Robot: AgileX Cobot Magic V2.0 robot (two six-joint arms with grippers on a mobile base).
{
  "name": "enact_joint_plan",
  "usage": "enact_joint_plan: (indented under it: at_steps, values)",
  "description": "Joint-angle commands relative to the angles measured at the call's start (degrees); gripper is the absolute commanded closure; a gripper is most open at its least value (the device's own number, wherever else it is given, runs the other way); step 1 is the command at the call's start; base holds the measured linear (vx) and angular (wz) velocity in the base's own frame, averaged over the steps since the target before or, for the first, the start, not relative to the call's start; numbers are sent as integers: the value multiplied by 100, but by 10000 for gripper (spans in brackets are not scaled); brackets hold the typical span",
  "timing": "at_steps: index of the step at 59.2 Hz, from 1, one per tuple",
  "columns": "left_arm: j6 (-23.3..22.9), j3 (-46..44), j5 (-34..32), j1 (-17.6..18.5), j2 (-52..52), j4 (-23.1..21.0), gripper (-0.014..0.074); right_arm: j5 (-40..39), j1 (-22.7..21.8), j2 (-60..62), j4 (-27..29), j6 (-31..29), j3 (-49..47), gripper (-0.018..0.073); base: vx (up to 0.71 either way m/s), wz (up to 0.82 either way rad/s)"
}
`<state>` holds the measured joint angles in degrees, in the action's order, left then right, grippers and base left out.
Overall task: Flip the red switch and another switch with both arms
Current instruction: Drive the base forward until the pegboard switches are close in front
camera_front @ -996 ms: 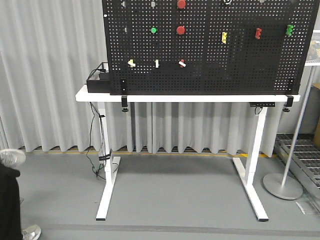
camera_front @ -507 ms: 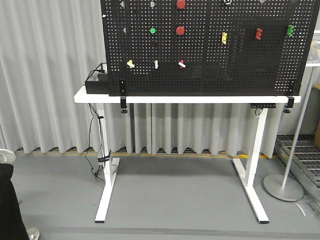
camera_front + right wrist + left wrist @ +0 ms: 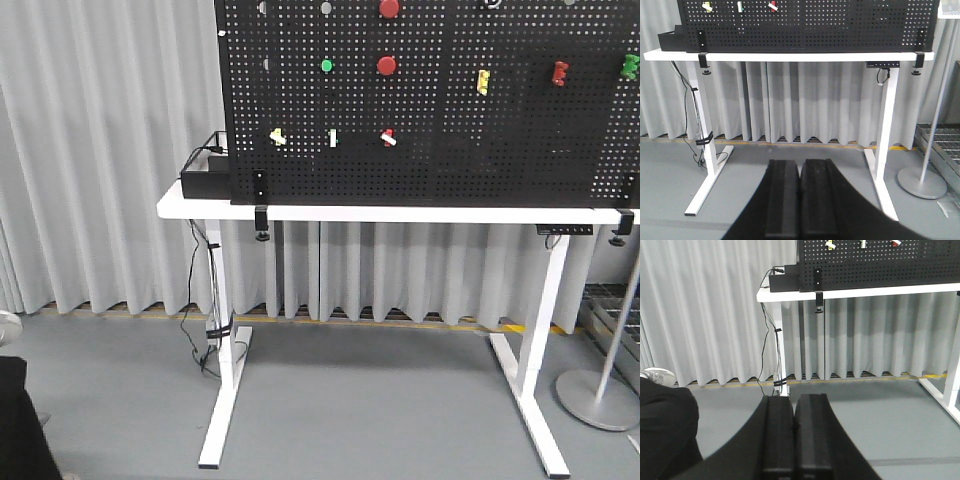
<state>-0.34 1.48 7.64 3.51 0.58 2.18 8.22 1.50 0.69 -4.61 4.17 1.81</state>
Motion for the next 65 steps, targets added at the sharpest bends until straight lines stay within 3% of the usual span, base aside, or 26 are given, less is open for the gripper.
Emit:
enact_joint_plan:
  at_steps: [1, 65]
  values:
    - [-15, 111, -428, -8, 49, -42, 594, -459, -40, 38, -28, -52, 26, 566, 21, -2]
    - [-12, 111, -435, -8, 49, -42, 594, -459, -40, 38, -28, -52, 26, 566, 38, -5]
